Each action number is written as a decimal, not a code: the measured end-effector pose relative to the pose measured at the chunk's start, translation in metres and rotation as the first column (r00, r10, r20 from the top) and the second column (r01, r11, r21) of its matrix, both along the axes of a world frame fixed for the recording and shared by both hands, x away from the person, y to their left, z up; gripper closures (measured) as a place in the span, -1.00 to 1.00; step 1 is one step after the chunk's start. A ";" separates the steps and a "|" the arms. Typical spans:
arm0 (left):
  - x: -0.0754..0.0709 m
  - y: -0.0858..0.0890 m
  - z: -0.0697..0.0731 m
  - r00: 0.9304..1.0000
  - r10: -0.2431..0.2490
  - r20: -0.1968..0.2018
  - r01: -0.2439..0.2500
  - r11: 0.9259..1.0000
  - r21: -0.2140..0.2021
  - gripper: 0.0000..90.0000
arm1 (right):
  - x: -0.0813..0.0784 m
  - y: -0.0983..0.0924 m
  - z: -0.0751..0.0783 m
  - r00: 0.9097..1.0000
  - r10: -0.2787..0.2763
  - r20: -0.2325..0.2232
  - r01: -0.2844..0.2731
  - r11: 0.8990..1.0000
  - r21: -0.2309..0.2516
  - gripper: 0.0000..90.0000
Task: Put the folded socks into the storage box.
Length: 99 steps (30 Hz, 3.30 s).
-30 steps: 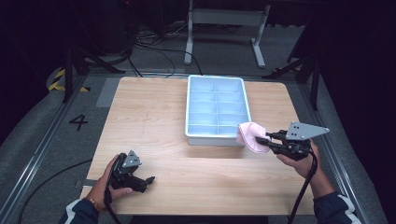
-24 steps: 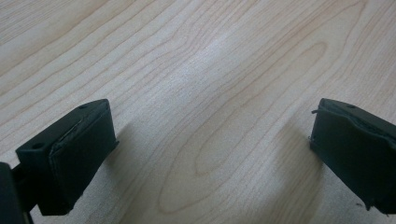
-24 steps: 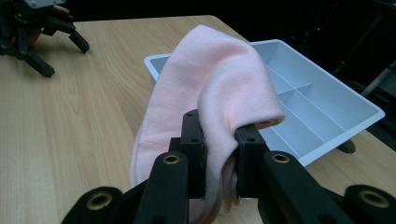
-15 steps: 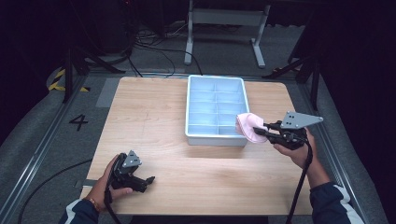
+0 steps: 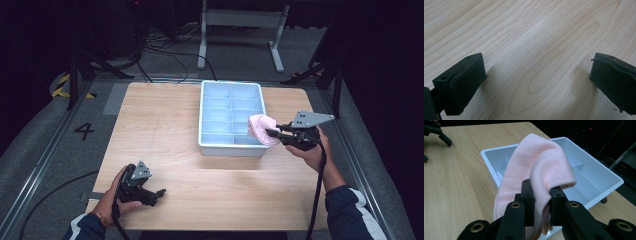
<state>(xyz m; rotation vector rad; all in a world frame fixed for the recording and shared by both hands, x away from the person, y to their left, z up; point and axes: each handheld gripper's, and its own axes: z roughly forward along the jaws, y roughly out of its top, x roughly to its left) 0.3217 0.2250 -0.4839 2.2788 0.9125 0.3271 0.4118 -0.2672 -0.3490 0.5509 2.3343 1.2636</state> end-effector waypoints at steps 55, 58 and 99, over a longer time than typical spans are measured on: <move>0.000 0.000 0.000 1.000 0.000 0.000 0.000 1.000 0.000 -0.99 | 0.082 0.053 -0.051 0.994 -0.026 -0.107 -0.018 0.920 -0.392 0.73; 0.000 0.000 0.000 1.000 0.000 0.000 0.000 1.000 0.000 -0.99 | 0.085 0.056 -0.050 0.993 -0.016 -0.115 -0.035 0.907 -0.420 0.73; 0.000 0.000 0.000 1.000 -0.001 0.000 0.001 1.000 -0.001 -0.99 | 0.114 0.094 -0.077 0.961 -0.081 -0.264 -0.120 0.737 -0.665 0.71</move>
